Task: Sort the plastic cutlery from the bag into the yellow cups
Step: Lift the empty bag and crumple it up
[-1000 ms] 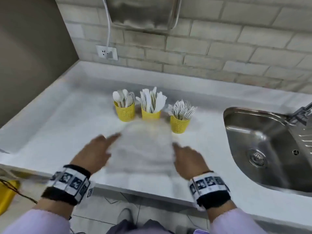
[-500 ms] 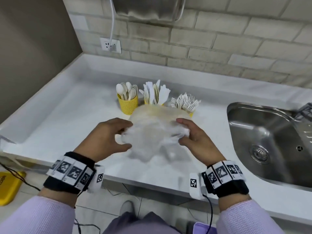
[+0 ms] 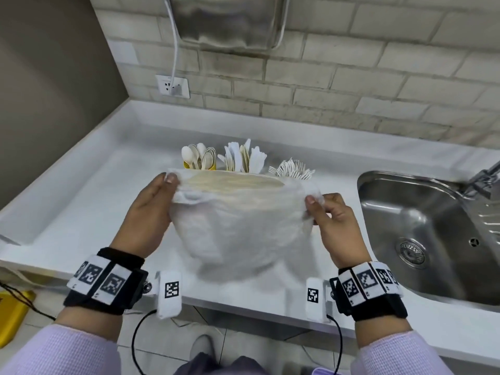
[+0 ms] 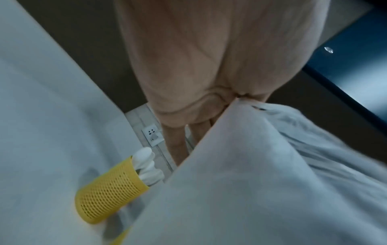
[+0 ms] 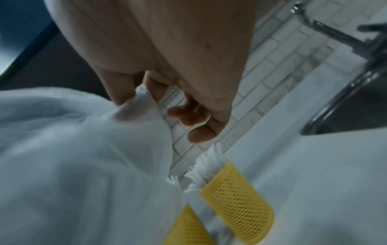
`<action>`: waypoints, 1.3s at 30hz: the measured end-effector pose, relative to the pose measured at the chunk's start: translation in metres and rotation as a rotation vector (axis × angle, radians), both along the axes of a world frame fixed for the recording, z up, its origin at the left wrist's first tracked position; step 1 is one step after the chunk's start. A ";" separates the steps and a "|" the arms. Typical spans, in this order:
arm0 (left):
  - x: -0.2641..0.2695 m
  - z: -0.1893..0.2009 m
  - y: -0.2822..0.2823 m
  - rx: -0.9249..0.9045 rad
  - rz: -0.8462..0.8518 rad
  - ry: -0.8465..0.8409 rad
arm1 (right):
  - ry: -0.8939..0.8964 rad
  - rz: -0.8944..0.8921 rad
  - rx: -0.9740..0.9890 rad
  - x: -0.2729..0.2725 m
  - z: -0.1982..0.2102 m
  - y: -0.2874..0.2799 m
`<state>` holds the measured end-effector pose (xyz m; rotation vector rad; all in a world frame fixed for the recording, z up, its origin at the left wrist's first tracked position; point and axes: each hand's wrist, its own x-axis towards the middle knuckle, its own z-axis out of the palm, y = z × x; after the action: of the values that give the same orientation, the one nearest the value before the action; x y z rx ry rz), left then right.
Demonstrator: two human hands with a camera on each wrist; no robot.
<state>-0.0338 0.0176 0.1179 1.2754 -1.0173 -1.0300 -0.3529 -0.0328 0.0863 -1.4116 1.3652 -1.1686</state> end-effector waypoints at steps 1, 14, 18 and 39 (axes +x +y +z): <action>-0.007 0.004 0.000 0.008 0.054 0.005 | -0.103 0.007 0.036 0.003 0.002 0.000; -0.029 -0.004 -0.010 0.115 -0.051 0.040 | -0.275 0.075 0.241 0.015 0.017 0.000; -0.025 -0.006 -0.013 0.061 0.106 -0.124 | -0.338 0.315 0.102 0.004 0.015 0.004; -0.024 0.012 -0.025 0.029 -0.163 -1.098 | 0.760 0.348 0.039 -0.012 0.031 -0.018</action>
<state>-0.0580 -0.0073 0.1303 1.8413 -1.9428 -0.3864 -0.3650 -0.0506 0.1168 -2.0748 1.5209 -0.3700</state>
